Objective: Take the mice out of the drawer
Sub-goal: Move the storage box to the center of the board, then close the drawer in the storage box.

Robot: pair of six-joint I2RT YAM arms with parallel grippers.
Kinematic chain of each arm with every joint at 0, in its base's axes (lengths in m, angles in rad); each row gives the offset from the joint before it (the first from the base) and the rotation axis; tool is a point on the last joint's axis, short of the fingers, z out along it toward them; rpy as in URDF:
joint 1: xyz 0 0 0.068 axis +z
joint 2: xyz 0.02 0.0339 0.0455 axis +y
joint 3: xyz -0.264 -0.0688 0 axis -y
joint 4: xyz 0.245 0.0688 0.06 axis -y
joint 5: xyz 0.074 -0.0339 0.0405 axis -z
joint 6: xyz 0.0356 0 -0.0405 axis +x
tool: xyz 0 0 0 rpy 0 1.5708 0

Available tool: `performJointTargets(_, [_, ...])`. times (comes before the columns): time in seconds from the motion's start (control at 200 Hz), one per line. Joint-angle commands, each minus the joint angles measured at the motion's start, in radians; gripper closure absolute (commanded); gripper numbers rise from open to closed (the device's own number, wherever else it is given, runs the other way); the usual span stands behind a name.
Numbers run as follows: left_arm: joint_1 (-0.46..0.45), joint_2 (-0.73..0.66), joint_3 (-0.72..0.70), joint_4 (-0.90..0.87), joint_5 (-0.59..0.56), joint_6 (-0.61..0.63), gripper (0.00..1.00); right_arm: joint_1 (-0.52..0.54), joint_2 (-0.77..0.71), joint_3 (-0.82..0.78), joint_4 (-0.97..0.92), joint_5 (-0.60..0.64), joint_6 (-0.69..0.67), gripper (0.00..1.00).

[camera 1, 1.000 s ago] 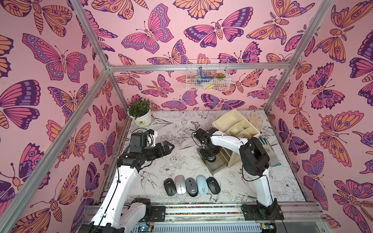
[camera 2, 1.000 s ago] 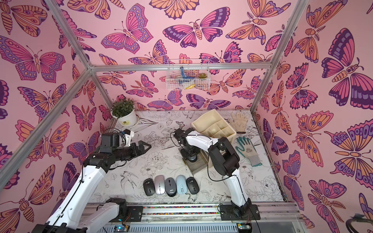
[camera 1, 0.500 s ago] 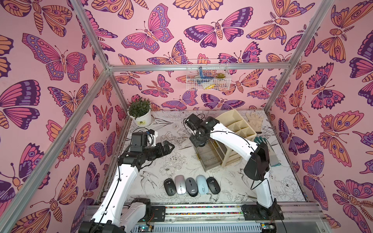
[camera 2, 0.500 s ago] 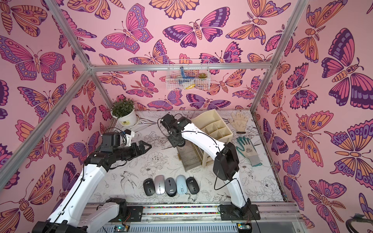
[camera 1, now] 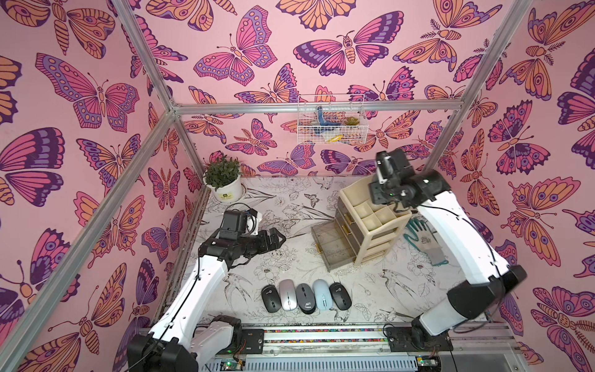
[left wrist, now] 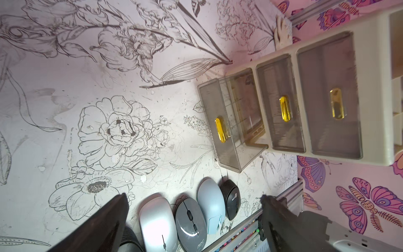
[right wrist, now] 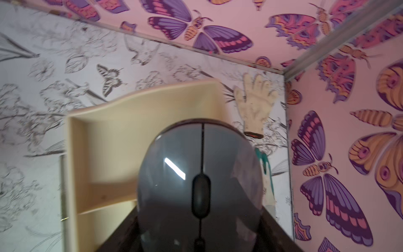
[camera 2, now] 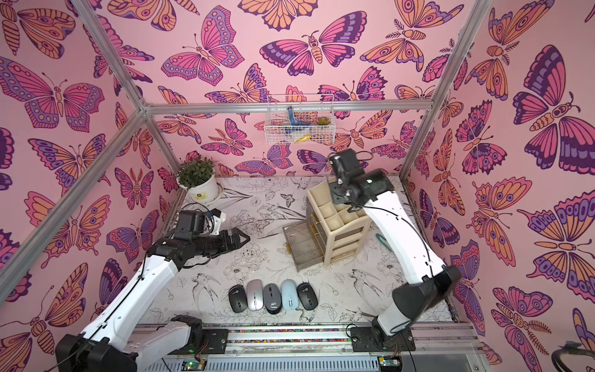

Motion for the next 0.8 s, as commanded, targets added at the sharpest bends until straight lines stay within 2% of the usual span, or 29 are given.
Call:
performJointTargets(0.0, [-0.034, 0.021, -0.004, 0.002, -0.056, 0.002, 0.00, -0.108, -0.117, -0.094, 0.120, -0.082, -0.014, 0.45])
performJointTargets(0.215, [-0.098, 0.087, 0.002, 0.019, -0.094, -0.021, 0.00, -0.326, -0.088, -0.228, 0.082, -0.144, -0.014, 0.44])
performJointTargets(0.376, [-0.144, 0.166, -0.020, 0.046, -0.125, -0.064, 0.00, -0.417, -0.060, -0.384, 0.178, -0.206, 0.035, 0.45])
performJointTargets(0.401, [-0.150, 0.216, -0.017, 0.045, -0.131, -0.066, 0.00, -0.428, -0.053, -0.405, 0.193, -0.220, 0.043, 0.46])
performJointTargets(0.536, [-0.194, 0.348, 0.018, 0.059, -0.149, -0.069, 0.00, -0.448, 0.018, -0.484, 0.268, -0.314, 0.068, 0.46])
performJointTargets(0.646, [-0.239, 0.476, 0.079, 0.082, -0.140, -0.074, 0.00, -0.439, 0.145, -0.489, 0.295, -0.479, 0.078, 0.48])
performJointTargets(0.796, [-0.279, 0.621, 0.155, 0.144, -0.132, -0.101, 0.00, -0.324, 0.242, -0.496, 0.367, -0.494, 0.118, 0.49])
